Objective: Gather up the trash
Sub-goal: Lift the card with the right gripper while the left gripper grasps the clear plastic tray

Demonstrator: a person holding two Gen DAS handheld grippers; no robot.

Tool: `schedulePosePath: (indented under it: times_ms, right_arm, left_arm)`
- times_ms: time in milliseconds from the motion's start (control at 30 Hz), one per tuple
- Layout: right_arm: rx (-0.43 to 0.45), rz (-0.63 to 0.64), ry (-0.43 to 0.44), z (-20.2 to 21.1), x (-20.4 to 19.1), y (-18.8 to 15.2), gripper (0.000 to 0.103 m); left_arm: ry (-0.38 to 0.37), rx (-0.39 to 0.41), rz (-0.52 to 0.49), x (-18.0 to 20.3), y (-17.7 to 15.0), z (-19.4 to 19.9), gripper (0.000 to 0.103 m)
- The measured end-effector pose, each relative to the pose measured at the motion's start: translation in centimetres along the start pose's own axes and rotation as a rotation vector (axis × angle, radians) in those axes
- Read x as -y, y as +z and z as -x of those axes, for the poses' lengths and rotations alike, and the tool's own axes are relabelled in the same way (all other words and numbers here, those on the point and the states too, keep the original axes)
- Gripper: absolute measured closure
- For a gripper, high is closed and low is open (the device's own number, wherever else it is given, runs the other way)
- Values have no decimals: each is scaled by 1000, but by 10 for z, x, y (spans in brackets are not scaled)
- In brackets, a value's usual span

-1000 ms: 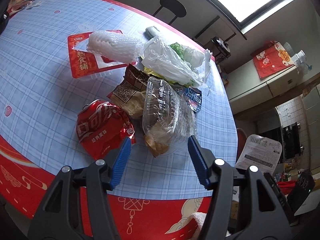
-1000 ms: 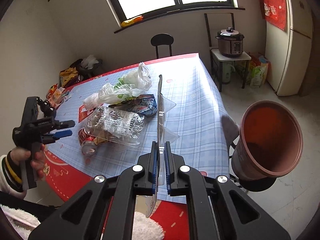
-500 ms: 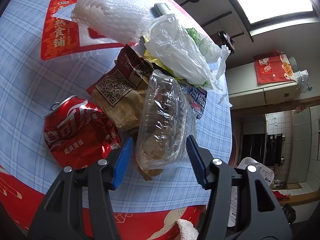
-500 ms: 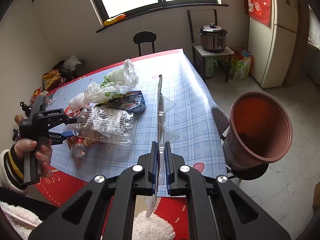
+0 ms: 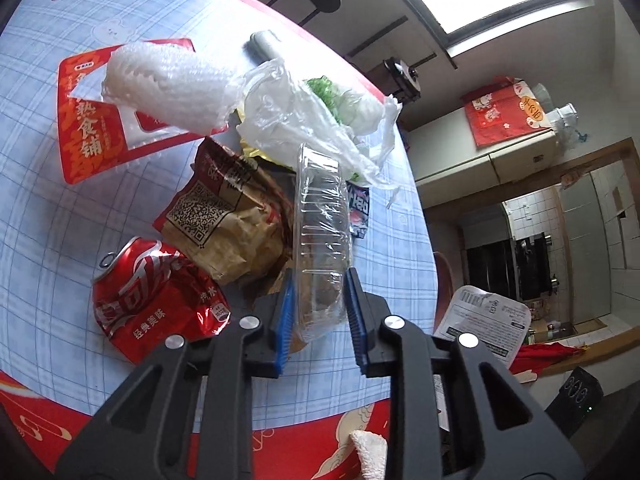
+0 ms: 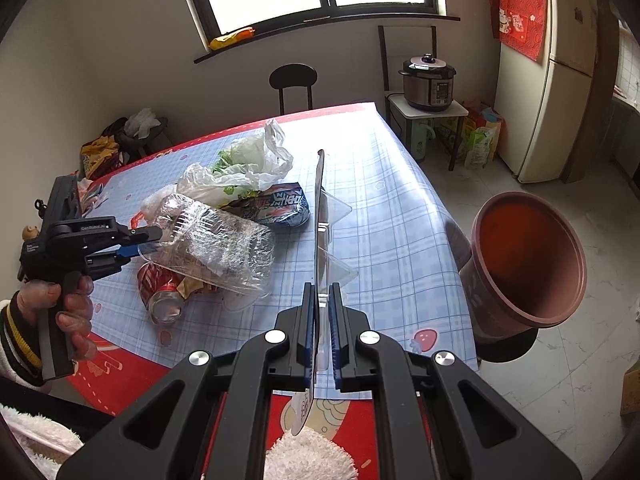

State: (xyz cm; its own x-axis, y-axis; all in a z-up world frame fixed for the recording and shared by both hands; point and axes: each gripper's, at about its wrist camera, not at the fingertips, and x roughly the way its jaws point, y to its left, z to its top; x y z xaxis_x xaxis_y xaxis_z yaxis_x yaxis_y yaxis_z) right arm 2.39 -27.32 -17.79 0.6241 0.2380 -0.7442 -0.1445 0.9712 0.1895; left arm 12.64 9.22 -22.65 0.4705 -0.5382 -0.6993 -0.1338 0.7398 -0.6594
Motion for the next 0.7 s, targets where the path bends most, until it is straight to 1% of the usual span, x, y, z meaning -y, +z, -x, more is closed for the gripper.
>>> schedulePosePath:
  times_ms: [200,300,500,600,700]
  right_arm:
    - [27,2,-20,8,-5,3,94]
    - [32,7,-26,10,-7,4,94]
    - [58,4,-42,19,-2,5,94]
    - [69,3,-45,22,8,4,94]
    - [81,-8,-37,24,26,7,94]
  left_arm:
    - [-83,59,-91,16,-4,34,81]
    - [-97,97,-167,29,-8,48,83]
    - [-144,127,-242,51,-20,67,85]
    - [-156,141,-263,64,-24,71,86]
    - [-163,161,-279,79,-28,72,87]
